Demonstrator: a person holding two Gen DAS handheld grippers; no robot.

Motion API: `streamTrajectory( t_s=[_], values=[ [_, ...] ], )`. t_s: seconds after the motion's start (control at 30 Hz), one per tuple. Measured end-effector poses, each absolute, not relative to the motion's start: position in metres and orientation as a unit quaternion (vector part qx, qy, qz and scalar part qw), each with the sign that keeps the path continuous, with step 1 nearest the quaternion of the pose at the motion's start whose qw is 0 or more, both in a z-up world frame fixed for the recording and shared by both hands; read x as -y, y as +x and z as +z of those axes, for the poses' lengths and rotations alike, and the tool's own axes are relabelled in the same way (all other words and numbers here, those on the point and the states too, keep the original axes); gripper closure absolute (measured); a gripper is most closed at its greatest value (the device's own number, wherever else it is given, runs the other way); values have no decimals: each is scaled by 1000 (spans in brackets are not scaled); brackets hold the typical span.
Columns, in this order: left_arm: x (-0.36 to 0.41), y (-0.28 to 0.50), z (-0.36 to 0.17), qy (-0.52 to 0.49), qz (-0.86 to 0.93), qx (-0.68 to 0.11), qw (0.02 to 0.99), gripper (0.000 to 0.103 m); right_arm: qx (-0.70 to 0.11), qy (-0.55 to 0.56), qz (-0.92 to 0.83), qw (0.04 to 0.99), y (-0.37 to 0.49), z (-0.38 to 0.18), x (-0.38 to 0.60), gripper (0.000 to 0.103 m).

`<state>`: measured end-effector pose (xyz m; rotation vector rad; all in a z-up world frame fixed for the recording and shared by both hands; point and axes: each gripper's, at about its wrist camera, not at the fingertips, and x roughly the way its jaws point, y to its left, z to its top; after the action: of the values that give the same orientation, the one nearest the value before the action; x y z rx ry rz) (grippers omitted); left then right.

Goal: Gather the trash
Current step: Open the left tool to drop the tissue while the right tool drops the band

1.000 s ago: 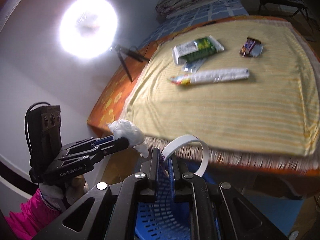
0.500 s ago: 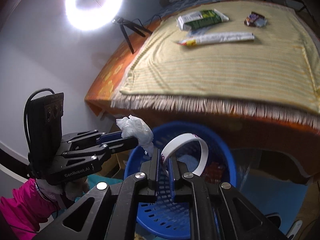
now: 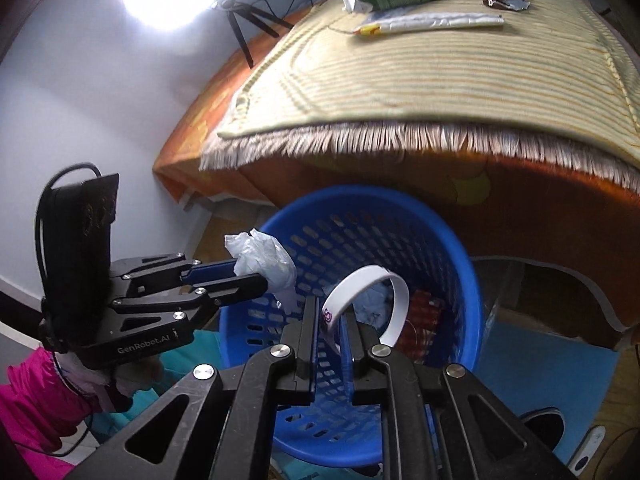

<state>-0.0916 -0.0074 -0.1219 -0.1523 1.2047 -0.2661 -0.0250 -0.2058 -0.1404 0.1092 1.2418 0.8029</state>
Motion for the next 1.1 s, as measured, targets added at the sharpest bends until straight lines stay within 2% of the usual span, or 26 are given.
streamTrajectory(
  t_s=[0.17, 0.23, 0.33, 0.43, 0.5, 0.6, 0.7, 1.1],
  values=[
    [7, -93, -127, -69, -121, -568, 811, 62, -571, 34, 360, 737, -26, -150, 201, 90],
    [8, -94, -128, -67, -120, -570, 810, 51, -572, 28, 358, 737, -26, -151, 199, 84],
    [8, -93, -129, -65, -117, -570, 811, 41, -574, 24, 355, 737, -25, -154, 197, 73],
    [8, -92, -132, -64, -114, -574, 809, 41, -578, 16, 348, 738, -25, -157, 194, 62],
    [8, -92, -133, -65, -113, -576, 807, 39, -578, 15, 345, 739, -24, -157, 195, 49],
    [11, -91, -134, -64, -111, -576, 808, 39, -577, 13, 342, 742, -24, -157, 196, 36],
    [10, -90, -135, -65, -107, -576, 808, 39, -578, 14, 342, 741, -23, -157, 199, 31],
    [-7, -86, -135, -87, -87, -578, 807, 39, -626, -18, 341, 701, -28, -179, 193, 29]
  ],
)
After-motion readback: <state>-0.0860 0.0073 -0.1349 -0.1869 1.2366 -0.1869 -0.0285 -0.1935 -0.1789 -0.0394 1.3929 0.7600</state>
